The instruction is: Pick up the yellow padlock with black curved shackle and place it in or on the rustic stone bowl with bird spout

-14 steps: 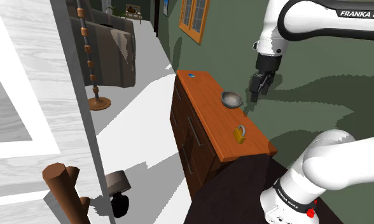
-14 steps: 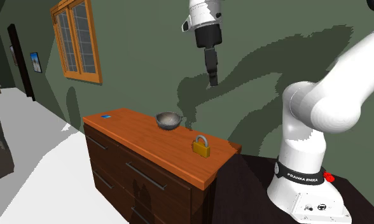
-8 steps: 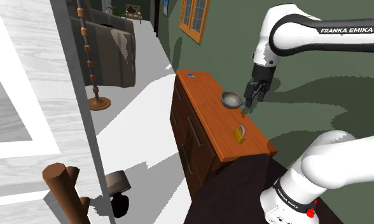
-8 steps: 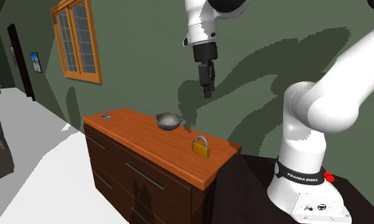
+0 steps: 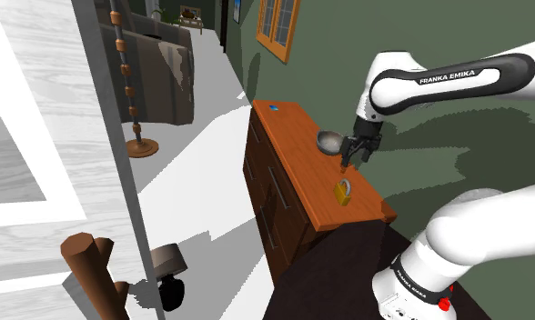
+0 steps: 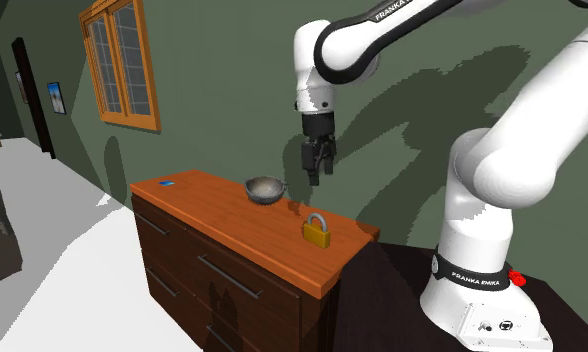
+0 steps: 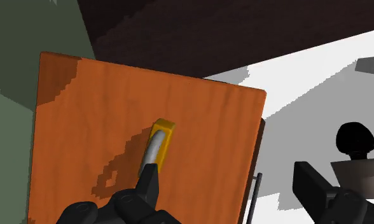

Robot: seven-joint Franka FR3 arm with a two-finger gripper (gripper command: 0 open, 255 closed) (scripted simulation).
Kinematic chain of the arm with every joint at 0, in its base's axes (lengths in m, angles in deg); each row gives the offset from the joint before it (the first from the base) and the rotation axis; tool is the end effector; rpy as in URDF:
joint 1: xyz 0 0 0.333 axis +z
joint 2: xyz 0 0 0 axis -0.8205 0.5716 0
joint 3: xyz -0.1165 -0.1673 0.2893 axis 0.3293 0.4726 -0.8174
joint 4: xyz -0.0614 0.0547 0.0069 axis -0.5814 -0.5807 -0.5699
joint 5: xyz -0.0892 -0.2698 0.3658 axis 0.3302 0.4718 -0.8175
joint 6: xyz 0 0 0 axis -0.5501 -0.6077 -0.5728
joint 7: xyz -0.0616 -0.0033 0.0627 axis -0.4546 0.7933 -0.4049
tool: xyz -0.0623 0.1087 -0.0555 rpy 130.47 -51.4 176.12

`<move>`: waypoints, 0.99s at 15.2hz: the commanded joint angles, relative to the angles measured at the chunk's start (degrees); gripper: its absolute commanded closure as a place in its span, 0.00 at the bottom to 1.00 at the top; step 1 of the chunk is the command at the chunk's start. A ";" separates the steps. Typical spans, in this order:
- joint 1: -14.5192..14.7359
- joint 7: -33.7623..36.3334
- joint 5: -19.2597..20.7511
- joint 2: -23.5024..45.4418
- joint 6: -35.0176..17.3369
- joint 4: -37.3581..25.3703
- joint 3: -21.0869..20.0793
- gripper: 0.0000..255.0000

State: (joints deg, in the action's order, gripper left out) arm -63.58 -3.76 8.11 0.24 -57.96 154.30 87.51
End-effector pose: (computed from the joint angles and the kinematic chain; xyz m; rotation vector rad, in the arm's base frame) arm 0.3653 -0.0975 0.3727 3.0908 -0.3866 -0.1466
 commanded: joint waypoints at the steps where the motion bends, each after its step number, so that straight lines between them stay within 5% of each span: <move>1: -1.69 0.93 0.61 2.33 -4.97 1.61 1.37 0.00; 10: -7.03 4.45 0.33 19.26 -28.44 4.60 7.37 0.00; 15: -6.87 3.87 -0.90 24.57 -34.60 5.21 8.31 0.00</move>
State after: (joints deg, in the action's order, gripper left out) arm -70.60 0.19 7.52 23.63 -91.13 159.32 95.74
